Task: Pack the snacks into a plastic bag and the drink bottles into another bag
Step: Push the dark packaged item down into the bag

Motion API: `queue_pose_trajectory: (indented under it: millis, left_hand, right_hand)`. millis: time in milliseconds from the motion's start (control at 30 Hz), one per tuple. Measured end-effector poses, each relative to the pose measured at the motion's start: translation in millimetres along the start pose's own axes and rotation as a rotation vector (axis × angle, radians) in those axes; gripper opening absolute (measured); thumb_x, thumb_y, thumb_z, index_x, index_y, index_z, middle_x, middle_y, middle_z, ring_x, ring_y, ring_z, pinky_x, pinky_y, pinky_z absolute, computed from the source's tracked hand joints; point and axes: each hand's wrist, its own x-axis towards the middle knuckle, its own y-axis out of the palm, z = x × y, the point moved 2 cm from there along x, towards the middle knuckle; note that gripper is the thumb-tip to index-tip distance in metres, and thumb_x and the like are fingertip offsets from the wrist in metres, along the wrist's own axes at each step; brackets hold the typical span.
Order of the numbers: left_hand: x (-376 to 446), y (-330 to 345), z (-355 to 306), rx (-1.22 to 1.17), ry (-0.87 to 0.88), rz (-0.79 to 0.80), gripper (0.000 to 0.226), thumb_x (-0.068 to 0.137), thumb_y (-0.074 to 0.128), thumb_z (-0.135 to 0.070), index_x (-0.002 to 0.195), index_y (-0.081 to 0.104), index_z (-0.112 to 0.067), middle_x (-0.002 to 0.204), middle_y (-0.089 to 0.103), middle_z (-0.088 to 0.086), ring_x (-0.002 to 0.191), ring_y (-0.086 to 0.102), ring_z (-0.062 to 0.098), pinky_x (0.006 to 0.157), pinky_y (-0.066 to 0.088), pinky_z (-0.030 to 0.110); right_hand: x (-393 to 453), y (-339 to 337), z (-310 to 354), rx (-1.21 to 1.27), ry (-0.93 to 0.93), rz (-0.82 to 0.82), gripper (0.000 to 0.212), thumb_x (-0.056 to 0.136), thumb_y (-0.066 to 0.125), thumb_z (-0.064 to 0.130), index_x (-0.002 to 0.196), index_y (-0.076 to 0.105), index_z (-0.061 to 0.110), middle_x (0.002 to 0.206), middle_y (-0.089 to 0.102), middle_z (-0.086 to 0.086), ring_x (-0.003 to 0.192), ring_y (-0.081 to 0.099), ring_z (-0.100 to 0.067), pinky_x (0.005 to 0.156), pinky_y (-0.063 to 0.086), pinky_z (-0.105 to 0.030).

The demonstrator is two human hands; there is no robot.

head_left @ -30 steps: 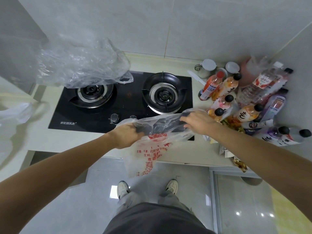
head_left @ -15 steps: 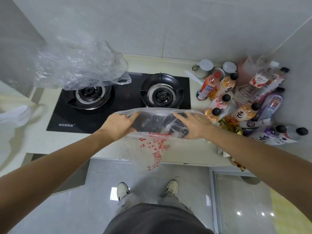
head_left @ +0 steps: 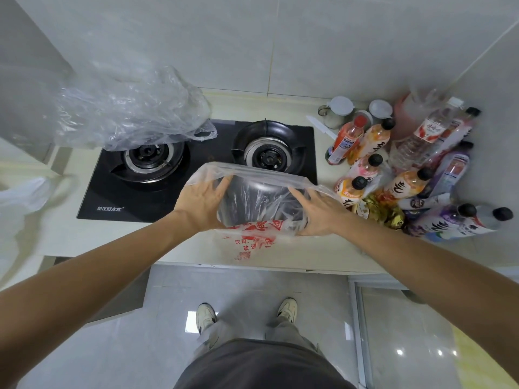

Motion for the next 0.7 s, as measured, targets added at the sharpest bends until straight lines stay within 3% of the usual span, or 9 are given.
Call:
queue_pose_trajectory:
  millis: [100,200,267,333,400,500,600,700]
  left_hand:
    - [4.4,-2.9,-4.0,0.010,0.010,-0.071,0.142,0.054,0.059,-0.096,0.161,-0.004,-0.027,0.160,0.025,0.016,0.149,0.023,0.035,0.121,0.032,0.045]
    - [6.6,5.7,-7.4,-0.009,0.036,0.026,0.135,0.061,0.059,-0.094,0.158,-0.010,-0.031,0.163,0.022,0.016,0.153,0.017,0.036,0.120,0.032,0.047]
    - [7.2,11.1,-8.4,-0.029,0.046,0.133,0.133,0.064,0.055,-0.094,0.158,-0.015,-0.032,0.163,0.023,0.012,0.151,0.024,0.032,0.118,0.035,0.045]
    - [6.9,12.1,-9.4,-0.039,0.053,0.203,0.130,0.065,0.052,-0.096,0.160,-0.012,-0.034,0.163,0.019,0.011,0.147,0.031,0.030,0.117,0.035,0.043]
    - [7.6,12.7,-8.4,-0.051,0.069,0.204,0.127,0.065,0.053,-0.096,0.161,-0.005,-0.035,0.165,0.010,0.011,0.150,0.025,0.031,0.120,0.030,0.044]
    - [7.0,17.6,-4.6,-0.040,0.098,0.162,0.125,0.064,0.058,-0.093,0.161,0.004,-0.035,0.166,0.006,0.012,0.153,0.015,0.032,0.125,0.022,0.046]
    - [4.2,21.3,-1.7,0.009,0.127,0.157,0.115,0.070,0.055,-0.090,0.161,0.015,-0.031,0.164,0.014,0.013,0.153,0.012,0.033,0.126,0.018,0.047]
    - [2.7,13.7,-0.9,0.020,0.258,0.027,0.066,0.092,0.056,-0.061,0.145,0.047,-0.022,0.145,0.046,0.007,0.141,0.034,0.029,0.116,0.033,0.044]
  right_hand:
    - [-2.3,5.7,3.4,0.020,0.036,-0.009,0.134,0.071,0.069,0.082,0.154,-0.028,0.043,0.161,0.020,-0.020,0.138,0.046,-0.043,0.104,0.050,-0.054]
    - [-1.6,16.9,3.8,-0.005,0.061,0.014,0.121,0.079,0.061,0.082,0.161,-0.014,0.035,0.166,0.014,-0.018,0.142,0.042,-0.043,0.110,0.046,-0.054]
    - [0.0,23.6,6.0,-0.061,0.056,0.044,0.111,0.083,0.061,0.077,0.164,0.000,0.030,0.166,0.016,-0.016,0.141,0.043,-0.042,0.109,0.047,-0.053]
    - [-0.2,23.8,14.0,-0.154,0.007,0.014,0.097,0.086,0.065,0.064,0.161,0.018,0.026,0.161,0.029,-0.015,0.132,0.054,-0.039,0.099,0.053,-0.048]
    - [-2.3,20.1,24.3,-0.279,-0.084,-0.083,0.074,0.088,0.071,0.048,0.150,0.040,0.023,0.144,0.051,-0.010,0.115,0.066,-0.033,0.083,0.056,-0.041]
    - [-6.7,14.6,36.6,-0.399,-0.278,-0.275,0.044,0.076,0.079,0.012,0.117,0.068,0.019,0.111,0.067,-0.002,0.094,0.069,-0.024,0.063,0.053,-0.034]
    - [-4.8,13.2,44.1,-0.378,-0.501,-0.350,0.040,0.076,0.068,-0.002,0.112,0.069,0.015,0.114,0.062,-0.002,0.110,0.057,-0.025,0.081,0.052,-0.037]
    - [5.1,13.1,44.3,-0.356,-0.518,-0.331,0.053,0.081,0.065,-0.002,0.128,0.061,0.020,0.127,0.060,0.002,0.121,0.052,-0.023,0.100,0.044,-0.037]
